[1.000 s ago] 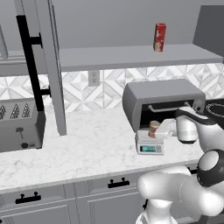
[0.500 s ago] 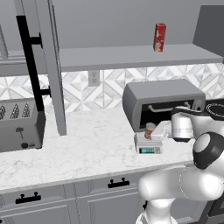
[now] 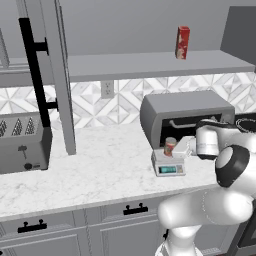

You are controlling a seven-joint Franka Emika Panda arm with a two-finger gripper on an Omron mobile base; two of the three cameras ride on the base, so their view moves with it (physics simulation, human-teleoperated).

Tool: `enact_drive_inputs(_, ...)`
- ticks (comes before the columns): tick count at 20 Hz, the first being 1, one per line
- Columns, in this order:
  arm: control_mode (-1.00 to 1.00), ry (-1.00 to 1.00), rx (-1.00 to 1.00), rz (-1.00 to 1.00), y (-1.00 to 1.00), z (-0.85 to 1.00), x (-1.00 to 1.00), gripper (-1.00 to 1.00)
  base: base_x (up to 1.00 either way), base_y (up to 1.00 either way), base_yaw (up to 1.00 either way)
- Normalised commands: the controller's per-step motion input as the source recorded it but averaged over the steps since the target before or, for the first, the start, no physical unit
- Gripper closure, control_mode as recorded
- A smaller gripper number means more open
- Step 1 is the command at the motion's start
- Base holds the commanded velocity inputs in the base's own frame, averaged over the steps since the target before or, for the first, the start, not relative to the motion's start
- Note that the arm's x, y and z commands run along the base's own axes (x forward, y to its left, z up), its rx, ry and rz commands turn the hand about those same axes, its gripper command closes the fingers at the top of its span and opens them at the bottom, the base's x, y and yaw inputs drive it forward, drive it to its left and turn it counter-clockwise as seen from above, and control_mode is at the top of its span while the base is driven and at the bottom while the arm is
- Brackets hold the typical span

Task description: Pick the canned food and place it on the digital scale for weighing, and close the cabinet.

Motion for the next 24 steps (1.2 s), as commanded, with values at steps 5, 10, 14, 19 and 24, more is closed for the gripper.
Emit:
enact_drive_inputs(5,-1.00,-0.06,0.00,0.00,0.00,0.00,-0.06,-1.00,0.00,0.00,0.00)
enact_drive_inputs(10,-1.00,-0.11,0.00,0.00,0.00,0.00,-0.14,-1.00,0.00,0.00,0.00)
enact_drive_inputs(14,-1.00,-0.17,0.00,0.00,-0.01,0.02,-0.23,-1.00,0.00,0.00,0.00)
enact_drive_inputs(19,-1.00,-0.09,0.00,0.00,-0.17,0.01,-0.07,-1.00,0.00,0.00,0.00)
enact_drive_inputs(24,-1.00,-0.14,0.03,-0.01,-0.48,0.06,-0.29,-1.00,0.00,0.00,0.00)
